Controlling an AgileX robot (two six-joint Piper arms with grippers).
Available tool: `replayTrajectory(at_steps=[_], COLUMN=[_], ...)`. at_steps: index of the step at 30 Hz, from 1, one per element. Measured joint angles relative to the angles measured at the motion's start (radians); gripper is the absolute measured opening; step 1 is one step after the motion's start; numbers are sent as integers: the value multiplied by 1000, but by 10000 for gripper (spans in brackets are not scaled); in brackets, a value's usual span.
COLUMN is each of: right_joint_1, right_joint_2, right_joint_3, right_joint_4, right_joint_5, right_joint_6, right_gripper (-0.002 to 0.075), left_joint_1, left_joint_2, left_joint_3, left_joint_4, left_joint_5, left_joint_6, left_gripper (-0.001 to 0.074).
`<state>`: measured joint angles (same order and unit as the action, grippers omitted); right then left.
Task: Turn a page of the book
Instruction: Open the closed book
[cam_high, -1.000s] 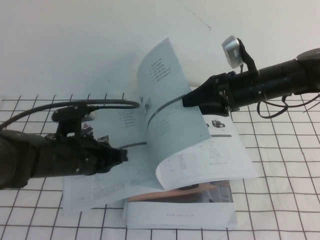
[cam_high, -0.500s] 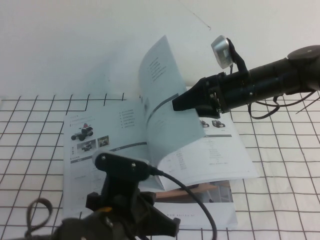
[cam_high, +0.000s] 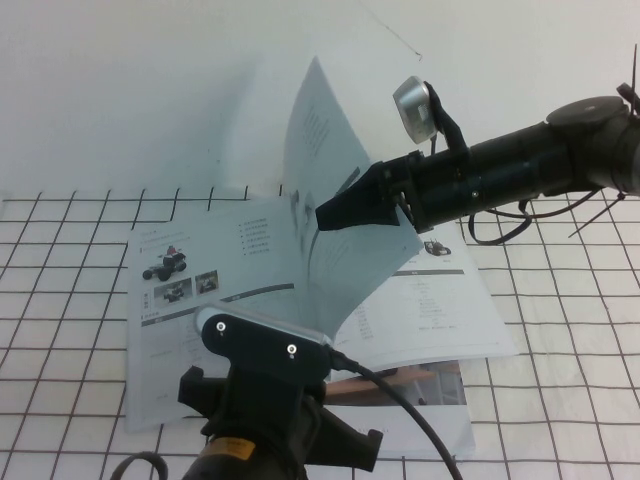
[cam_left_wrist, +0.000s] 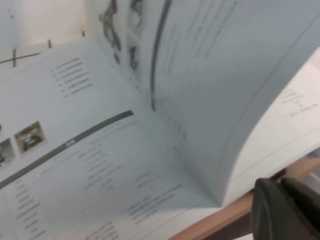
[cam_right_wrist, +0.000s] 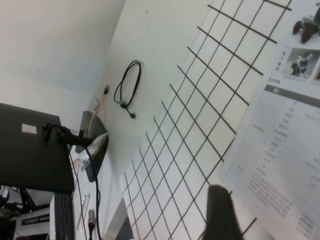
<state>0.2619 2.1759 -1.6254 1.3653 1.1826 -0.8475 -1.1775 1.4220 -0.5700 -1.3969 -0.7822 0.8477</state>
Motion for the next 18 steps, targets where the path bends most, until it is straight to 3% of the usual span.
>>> replayTrajectory(at_steps=[6,18], right_joint_1=[21,62], right_joint_2=[0,0], right_joint_3=[0,0], right_joint_4=[10,56], right_joint_5=[0,0], right_joint_6=[0,0], right_gripper=[417,417], left_joint_1=[-50,-54], left_joint_2=[0,7], left_joint_3=[0,0], left_joint_4=[84,265], left_joint_5=[-4,15], left_joint_6=[-61,-168], left_gripper=[-3,-3])
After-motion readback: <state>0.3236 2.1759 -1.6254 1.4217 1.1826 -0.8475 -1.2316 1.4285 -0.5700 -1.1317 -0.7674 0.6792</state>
